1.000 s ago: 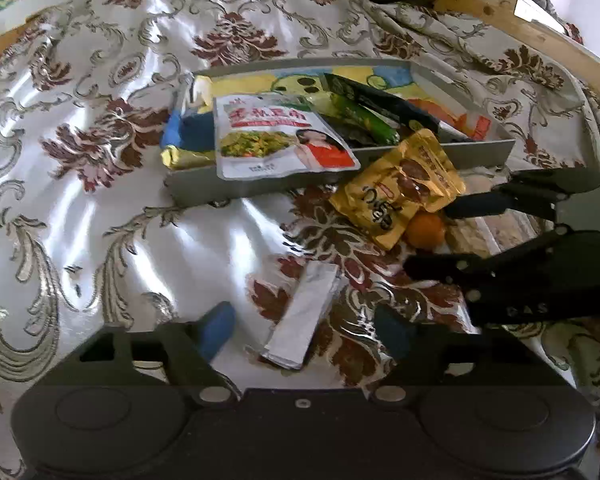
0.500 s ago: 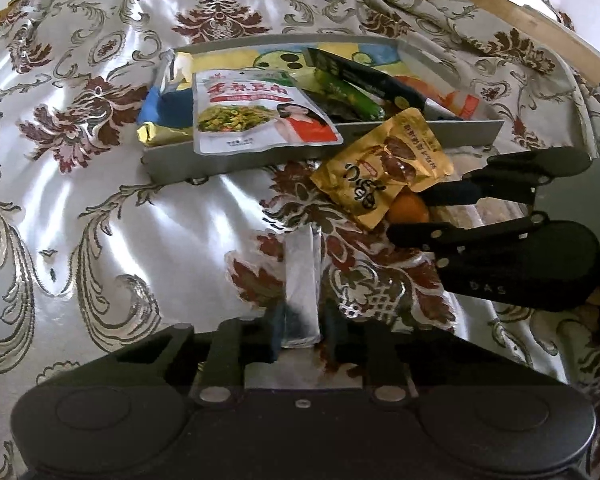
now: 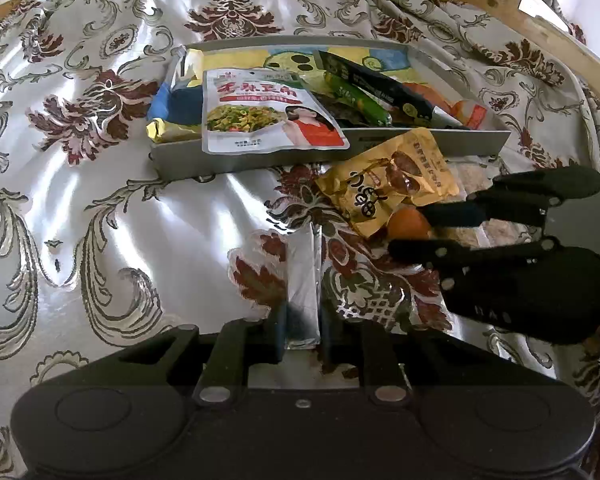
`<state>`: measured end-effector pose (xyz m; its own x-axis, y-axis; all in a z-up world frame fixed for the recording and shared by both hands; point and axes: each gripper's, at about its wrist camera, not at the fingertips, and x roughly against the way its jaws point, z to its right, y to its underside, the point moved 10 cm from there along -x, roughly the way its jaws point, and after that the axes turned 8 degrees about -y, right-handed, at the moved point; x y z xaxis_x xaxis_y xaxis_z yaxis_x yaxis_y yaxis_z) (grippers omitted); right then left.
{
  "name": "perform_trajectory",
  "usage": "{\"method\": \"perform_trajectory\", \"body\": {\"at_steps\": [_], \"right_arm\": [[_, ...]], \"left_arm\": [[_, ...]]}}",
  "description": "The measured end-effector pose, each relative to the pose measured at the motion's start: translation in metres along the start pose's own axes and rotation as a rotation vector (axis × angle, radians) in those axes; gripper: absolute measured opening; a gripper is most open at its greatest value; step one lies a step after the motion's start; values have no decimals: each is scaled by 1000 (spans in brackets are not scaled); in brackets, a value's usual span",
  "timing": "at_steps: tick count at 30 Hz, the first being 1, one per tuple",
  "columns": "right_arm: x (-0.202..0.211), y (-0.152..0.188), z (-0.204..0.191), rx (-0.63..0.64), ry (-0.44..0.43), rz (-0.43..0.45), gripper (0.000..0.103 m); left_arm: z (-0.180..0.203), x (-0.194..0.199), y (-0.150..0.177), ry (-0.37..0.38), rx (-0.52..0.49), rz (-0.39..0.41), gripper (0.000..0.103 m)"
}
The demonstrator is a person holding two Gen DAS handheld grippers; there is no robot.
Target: Organize snacks
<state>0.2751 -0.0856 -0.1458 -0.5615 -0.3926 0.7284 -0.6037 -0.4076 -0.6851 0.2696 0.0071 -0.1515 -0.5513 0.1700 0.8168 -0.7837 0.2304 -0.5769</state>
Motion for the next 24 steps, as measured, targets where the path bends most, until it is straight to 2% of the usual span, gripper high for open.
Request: {"method": "perform_trajectory", "body": {"at_steps": [4,9,13,19,24], "right_arm": [[8,1,-9,-31,-50,-6,35],[25,-3,-16,-39,-66,25,35],[42,-12,-15,-46,-61,87,35],[62,-32,3,-92,-19,197,36],[66,-44,31,-147,26,264,36]], "left_arm": [[1,6,0,3,14,-3,18],[5,19,-2,26,34,28,18],[5,32,-11,35,62,97,18],[2,53,-36,43,99,239,18],[4,50,-72,68,151,291,18]]}}
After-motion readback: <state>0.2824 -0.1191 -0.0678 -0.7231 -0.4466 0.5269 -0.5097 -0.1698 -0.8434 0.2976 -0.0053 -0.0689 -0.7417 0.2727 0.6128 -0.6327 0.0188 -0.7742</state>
